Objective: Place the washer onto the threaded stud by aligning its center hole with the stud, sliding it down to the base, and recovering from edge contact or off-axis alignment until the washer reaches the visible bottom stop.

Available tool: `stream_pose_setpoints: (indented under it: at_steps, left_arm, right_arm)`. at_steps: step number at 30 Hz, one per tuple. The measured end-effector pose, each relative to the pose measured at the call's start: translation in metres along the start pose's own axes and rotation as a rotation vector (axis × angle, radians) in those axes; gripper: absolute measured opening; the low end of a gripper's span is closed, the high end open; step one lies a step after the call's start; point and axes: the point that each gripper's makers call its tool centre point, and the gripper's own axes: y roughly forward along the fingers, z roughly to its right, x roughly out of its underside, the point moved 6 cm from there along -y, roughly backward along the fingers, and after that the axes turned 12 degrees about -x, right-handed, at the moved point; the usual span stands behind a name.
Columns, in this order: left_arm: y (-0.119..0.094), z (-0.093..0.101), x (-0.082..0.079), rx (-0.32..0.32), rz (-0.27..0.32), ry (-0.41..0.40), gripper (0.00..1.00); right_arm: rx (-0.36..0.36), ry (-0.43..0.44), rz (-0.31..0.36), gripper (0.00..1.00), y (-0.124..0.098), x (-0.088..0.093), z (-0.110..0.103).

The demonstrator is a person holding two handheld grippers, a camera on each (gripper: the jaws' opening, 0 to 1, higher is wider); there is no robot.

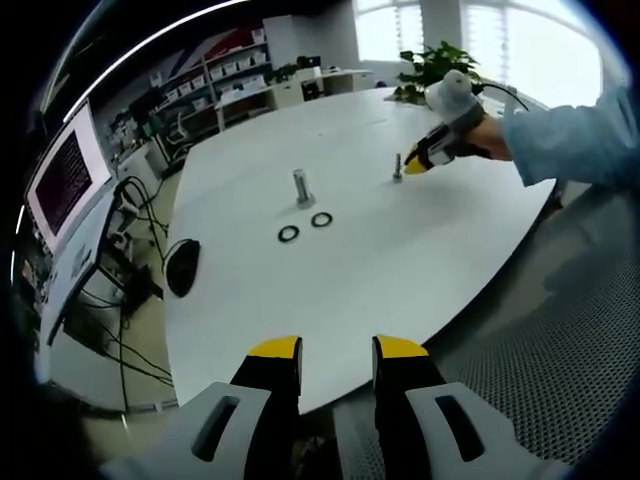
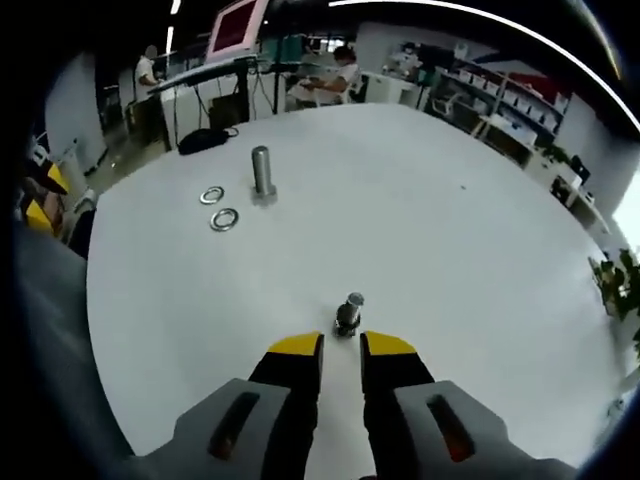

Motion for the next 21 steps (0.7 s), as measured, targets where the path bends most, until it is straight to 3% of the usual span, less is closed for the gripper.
stream_pose_setpoints:
  at_steps: [4,11,16,21]
  left_arm:
    - [-0.001,-0.001,-0.001,-0.003,0.009,-0.006,0.26]
    - [-0.001,-0.001,-0.002,-0.008,0.016,0.003,0.27]
    - [-0.001,0.000,-0.003,0.000,0.024,0.007,0.27]
    - [-0.001,0.001,-0.002,0.007,0.018,0.013,0.27]
  right_arm:
    - [-0.030,0.035,0.023,0.15,0.003,-0.005,-0.010]
    - [-0.080,0.005,0.028,0.15,0.006,-0.018,-0.029]
    - [-0.117,-0.055,0.035,0.15,0.004,-0.031,-0.042]
    - [-0.183,-0.136,0.000,0.15,0.003,-0.044,-0.051]
